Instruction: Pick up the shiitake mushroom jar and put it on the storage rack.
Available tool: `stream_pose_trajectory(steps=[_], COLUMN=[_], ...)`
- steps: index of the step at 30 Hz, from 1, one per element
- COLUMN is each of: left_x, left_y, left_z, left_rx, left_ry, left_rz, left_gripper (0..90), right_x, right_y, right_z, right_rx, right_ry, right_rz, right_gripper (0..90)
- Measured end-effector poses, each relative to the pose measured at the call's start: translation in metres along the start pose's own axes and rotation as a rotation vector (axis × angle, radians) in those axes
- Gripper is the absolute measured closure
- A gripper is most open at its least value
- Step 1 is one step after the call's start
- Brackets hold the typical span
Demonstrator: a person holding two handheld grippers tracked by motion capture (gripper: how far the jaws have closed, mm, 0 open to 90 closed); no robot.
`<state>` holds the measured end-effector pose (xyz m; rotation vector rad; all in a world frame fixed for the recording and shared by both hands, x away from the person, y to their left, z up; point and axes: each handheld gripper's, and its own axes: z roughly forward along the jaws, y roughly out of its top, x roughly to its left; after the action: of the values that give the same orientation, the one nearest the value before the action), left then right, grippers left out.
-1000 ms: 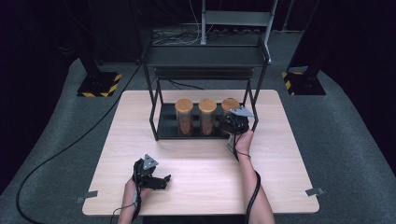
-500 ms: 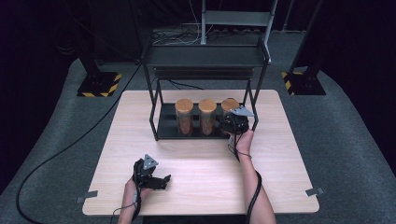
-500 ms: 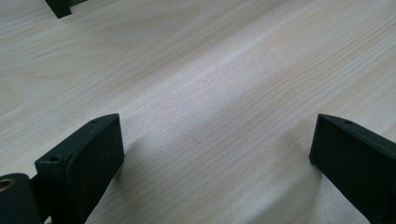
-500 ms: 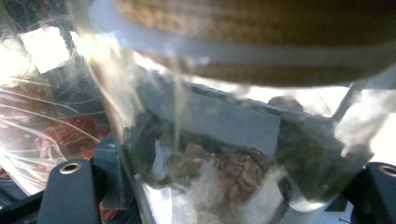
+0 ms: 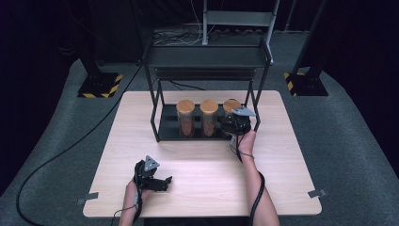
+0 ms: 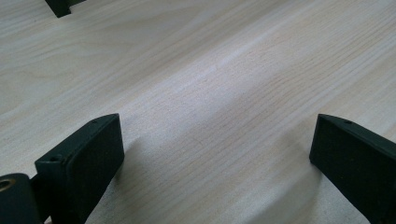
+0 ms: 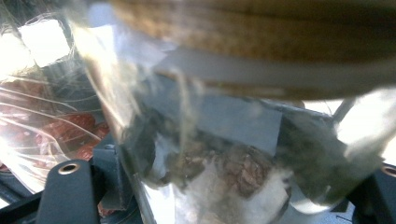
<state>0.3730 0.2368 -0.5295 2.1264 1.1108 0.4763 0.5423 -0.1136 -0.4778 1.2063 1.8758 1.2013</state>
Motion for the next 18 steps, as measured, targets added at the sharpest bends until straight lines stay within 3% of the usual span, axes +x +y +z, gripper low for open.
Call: stream_pose_trajectory(steps=[9,13,18], left_x=[0.0001,0.0001,0.0002], left_y=[0.0000,0.0001,0.0001], left_z=[0.0000,0.0000,0.0000], left_rx=[0.000,0.001,0.001], left_ry=[-0.001,-0.001,-0.001], left_rz=[0.000,0.000,0.000], left_gripper=[2.2,2.2,2.2], right_x=[-0.0010,-0.0020,0.0010], right_y=[0.0041,0.0054,0.0065], right_z=[-0.0014,-0.0013,-0.0029], right_rx=[0.052,0.091,0.140], right_ry=[0.000,0.030,0.024], right_rz=[-0.010,-0.013,-0.053], right_gripper=[9.7,1.7,0.0])
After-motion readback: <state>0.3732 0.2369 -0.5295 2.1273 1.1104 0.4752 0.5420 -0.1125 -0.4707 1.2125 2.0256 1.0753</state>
